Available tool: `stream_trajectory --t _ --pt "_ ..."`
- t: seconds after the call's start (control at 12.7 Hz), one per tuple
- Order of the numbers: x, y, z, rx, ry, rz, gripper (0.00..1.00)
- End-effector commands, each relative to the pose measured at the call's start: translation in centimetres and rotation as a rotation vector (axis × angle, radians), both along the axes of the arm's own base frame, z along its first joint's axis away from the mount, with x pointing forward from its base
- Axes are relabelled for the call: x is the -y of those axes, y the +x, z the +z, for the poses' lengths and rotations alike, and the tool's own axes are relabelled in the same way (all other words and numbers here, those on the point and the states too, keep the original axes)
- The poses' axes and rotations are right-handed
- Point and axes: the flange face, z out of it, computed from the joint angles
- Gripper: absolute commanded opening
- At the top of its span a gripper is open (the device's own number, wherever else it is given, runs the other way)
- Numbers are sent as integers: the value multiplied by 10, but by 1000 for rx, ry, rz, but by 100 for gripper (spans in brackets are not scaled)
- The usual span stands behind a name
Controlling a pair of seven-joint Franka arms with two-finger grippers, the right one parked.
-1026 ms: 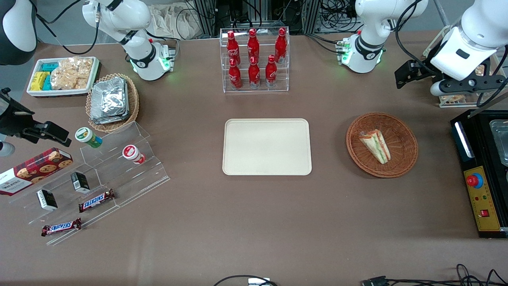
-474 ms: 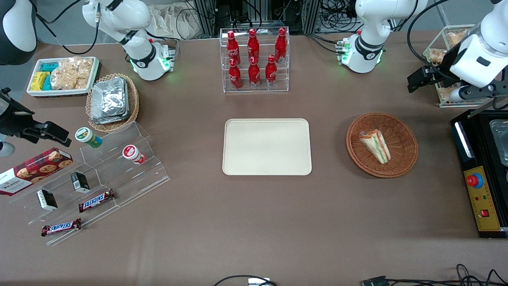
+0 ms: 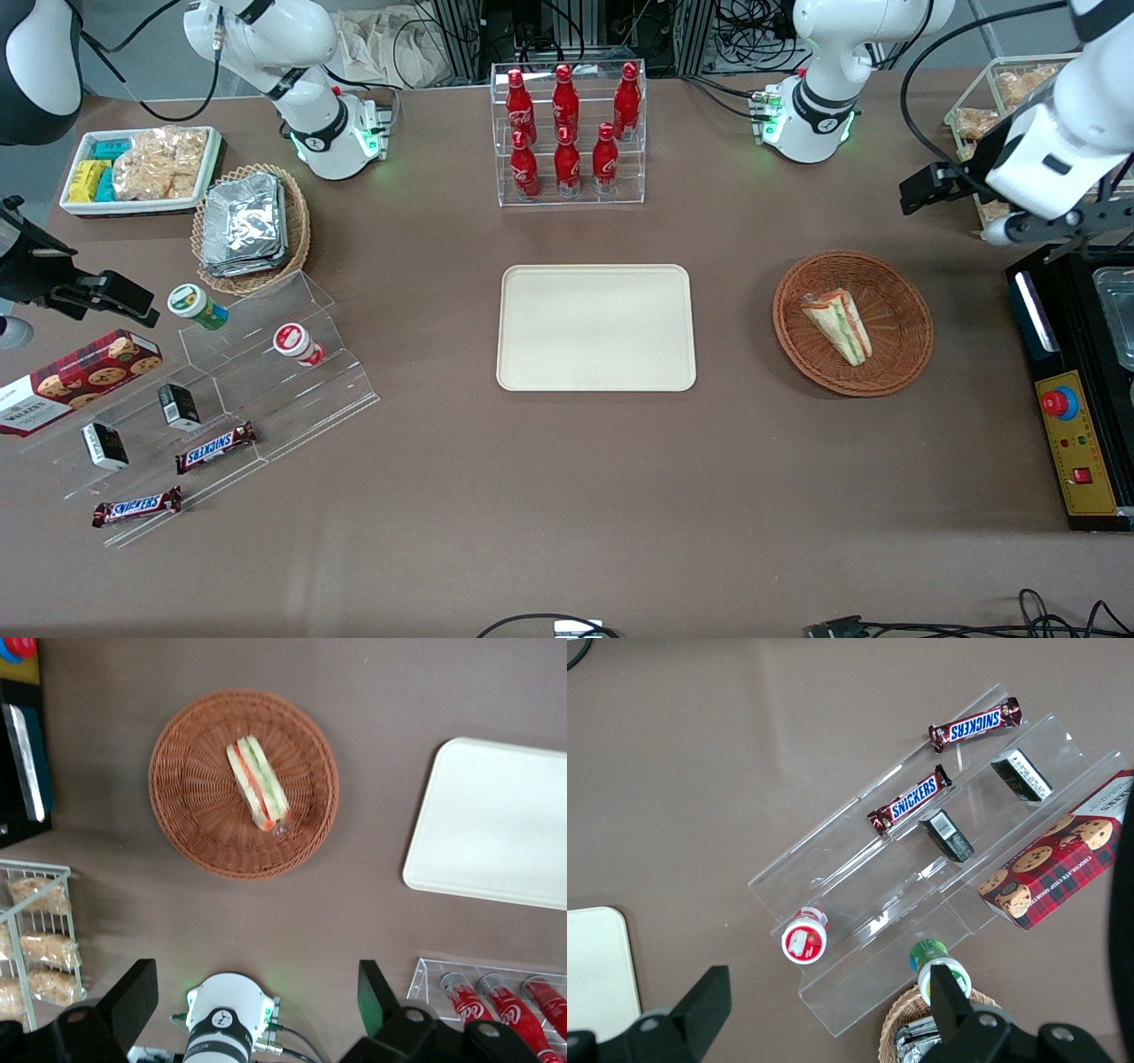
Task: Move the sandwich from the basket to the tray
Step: 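Lower the left gripper into the basket and grasp the wrapped sandwich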
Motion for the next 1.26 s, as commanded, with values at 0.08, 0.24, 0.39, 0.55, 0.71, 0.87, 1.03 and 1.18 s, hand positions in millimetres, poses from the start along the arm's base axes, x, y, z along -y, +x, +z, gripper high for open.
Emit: stream_trajectory --t 0.08,0.24,0.39,0.55,0.71,0.87,1.03,1.18 --pt "-7 1 -62 -57 15 125 100" --pt "-8 0 -107 -69 48 251 100" --pt "-10 -4 -161 -51 58 302 100" --pt "-20 -7 -219 -32 53 329 100" --pt "-29 0 -274 -73 56 343 100" --pt "-42 3 -321 -108 59 366 100" --pt "-43 5 -356 -118 62 363 100" --pt "-38 7 -376 -122 68 378 99"
